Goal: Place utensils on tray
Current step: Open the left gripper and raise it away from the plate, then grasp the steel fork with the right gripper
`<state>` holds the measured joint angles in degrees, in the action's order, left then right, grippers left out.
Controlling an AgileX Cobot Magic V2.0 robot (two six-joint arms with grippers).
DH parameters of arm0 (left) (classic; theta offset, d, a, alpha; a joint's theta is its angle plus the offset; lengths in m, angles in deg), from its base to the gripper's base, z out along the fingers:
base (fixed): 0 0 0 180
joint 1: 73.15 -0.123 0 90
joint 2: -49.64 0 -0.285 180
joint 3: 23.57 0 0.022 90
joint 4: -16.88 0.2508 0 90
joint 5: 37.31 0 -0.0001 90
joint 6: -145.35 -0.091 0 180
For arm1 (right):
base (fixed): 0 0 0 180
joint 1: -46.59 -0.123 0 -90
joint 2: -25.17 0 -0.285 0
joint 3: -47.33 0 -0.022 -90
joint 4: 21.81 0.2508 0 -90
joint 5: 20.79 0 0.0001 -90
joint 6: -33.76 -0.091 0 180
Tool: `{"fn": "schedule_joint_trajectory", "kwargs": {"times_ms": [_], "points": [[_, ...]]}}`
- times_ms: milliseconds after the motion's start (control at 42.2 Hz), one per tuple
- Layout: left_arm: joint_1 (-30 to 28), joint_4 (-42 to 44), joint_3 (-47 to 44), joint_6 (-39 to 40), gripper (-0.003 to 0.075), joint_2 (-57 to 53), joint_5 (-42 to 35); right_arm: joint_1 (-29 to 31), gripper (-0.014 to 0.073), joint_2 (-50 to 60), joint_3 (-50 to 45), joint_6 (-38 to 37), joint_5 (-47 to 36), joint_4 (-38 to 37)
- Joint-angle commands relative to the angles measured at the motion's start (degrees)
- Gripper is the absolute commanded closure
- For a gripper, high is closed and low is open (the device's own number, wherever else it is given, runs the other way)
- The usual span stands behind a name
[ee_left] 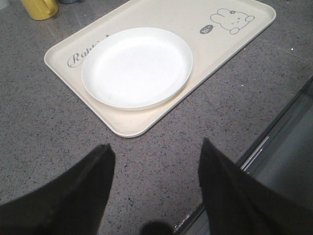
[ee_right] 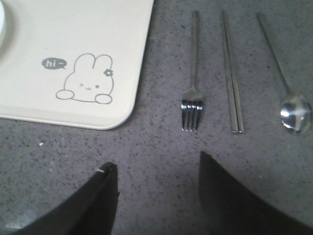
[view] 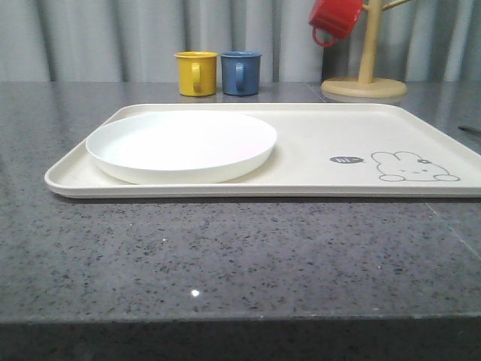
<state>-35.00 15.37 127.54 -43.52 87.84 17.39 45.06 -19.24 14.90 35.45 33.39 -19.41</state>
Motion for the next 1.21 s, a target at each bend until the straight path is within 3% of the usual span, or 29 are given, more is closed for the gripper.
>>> {"fn": "schedule_joint_trajectory", "kwargs": {"times_ms": [0,118,308,687,1184], "points": [[0.4,-0.5,1.1,0.7,0.0332,0.2,-4.2,0.4,0.0183,-4.3,5.5,0.5,1.7,-4.4],[0.4,-0.5,1.1,0.7,0.0332,0.2,-4.5,0.4,0.0183,-11.6,11.0,-1.2,7.7,-8.9],[0.4,-0.5,1.1,0.7,0.0332,0.2,-4.5,0.4,0.0183,-24.6,17.7,-1.1,13.4,-6.6],[0.4,-0.5,1.1,0.7,0.0332,0.2,-4.5,3.3,0.0183,-45.6,28.2,1.8,13.4,-2.0],[0.4,-0.5,1.1,0.7,0.0332,0.2,-4.5,5.7,0.0184,-59.0,37.1,4.0,10.0,-1.0]]}}
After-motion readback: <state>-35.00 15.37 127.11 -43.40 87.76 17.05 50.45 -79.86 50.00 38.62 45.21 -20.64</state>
